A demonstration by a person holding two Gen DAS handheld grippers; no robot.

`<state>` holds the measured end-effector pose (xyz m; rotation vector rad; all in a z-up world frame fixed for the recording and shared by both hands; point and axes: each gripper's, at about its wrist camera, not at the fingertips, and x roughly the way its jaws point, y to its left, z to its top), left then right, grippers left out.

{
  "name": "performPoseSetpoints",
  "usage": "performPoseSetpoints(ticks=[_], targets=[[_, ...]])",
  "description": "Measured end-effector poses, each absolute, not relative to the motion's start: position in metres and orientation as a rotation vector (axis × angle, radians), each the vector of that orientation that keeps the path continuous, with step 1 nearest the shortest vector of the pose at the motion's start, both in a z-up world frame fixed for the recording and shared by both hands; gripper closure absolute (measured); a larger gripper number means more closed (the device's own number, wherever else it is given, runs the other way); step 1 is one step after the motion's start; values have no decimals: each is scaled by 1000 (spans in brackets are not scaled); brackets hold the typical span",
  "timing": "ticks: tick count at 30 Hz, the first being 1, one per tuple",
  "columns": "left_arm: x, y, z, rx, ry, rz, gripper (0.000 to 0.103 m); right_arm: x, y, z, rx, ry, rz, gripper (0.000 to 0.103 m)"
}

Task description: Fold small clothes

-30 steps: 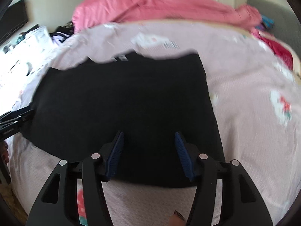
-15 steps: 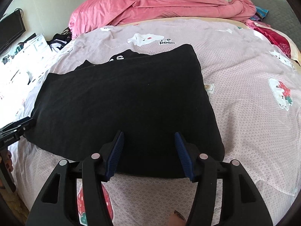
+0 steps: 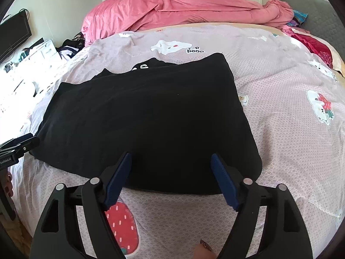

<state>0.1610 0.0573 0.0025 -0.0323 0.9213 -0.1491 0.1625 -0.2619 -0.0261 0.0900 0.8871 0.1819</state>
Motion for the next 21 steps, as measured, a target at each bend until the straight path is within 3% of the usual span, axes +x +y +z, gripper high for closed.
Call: performPoseSetpoints(ticks=[13, 16, 21], targets=[[148, 72, 7, -84, 912, -144, 22, 152, -250, -20, 53, 858, 166, 12], [147, 74, 10, -97, 906, -140, 14, 151, -246, -18, 43, 851, 168, 11], [147, 81, 13, -117, 898, -128, 11, 148, -242, -13, 46, 834, 174, 9]])
